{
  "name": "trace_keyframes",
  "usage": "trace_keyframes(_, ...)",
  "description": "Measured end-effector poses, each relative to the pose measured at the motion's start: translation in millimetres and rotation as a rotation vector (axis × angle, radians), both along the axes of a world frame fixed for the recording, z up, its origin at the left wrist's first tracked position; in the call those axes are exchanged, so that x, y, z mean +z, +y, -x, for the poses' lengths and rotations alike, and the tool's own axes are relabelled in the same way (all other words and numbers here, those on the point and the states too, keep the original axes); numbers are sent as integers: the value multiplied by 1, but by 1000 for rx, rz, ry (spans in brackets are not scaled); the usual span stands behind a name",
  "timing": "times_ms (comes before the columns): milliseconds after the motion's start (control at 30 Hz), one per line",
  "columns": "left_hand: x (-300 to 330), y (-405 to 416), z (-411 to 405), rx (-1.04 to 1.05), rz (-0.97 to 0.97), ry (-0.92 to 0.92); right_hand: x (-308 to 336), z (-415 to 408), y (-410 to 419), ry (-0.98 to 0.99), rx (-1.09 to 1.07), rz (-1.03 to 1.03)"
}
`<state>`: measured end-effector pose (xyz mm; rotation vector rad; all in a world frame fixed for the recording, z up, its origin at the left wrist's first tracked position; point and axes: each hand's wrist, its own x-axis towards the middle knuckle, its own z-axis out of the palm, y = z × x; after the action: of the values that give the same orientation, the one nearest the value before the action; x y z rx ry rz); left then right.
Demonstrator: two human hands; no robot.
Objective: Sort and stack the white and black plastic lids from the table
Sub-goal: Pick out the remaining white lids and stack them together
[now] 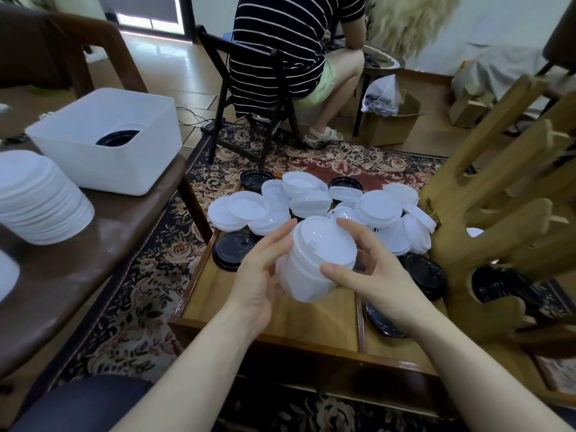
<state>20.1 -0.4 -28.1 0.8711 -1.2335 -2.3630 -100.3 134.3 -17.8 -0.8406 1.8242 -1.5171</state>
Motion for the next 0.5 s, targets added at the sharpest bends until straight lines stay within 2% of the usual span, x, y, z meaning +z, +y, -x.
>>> trace_keyframes(500, 3, 3, 1, -111, 104, 23, -1, 8, 5, 57, 53, -49)
